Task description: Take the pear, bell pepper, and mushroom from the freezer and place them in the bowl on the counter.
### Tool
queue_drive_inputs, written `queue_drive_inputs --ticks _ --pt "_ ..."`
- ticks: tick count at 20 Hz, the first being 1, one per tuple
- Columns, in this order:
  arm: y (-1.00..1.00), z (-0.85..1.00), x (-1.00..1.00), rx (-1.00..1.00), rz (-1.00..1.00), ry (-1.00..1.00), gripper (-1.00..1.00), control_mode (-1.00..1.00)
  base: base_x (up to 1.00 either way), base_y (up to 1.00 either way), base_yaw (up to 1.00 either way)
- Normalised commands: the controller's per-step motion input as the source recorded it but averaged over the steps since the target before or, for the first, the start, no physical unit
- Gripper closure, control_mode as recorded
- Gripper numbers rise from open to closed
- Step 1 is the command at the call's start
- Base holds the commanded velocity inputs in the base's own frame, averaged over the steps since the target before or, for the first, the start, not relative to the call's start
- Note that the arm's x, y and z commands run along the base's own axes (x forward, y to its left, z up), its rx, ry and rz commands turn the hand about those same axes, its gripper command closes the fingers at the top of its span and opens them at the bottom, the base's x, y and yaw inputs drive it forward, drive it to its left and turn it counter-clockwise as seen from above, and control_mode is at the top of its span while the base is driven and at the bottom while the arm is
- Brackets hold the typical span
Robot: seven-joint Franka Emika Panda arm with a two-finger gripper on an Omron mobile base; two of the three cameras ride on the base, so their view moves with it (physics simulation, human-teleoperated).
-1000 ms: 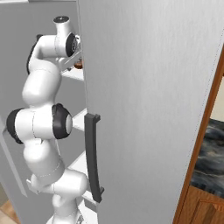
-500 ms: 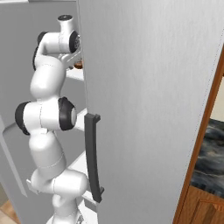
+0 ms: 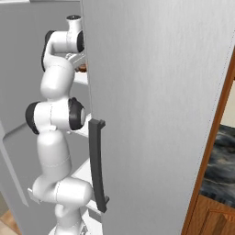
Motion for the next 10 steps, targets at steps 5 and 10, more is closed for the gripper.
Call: queue_drive_inputs --ticks 5,10 --pt "0.00 -0.19 0.11 0.00 0.02 0.09 -1.00 -1.00 0.00 0.00 0.00" --pt "0.01 -0.23 0.12 0.00 0.02 0.09 -1.00 -1.00 0.00 0.00 0.00"
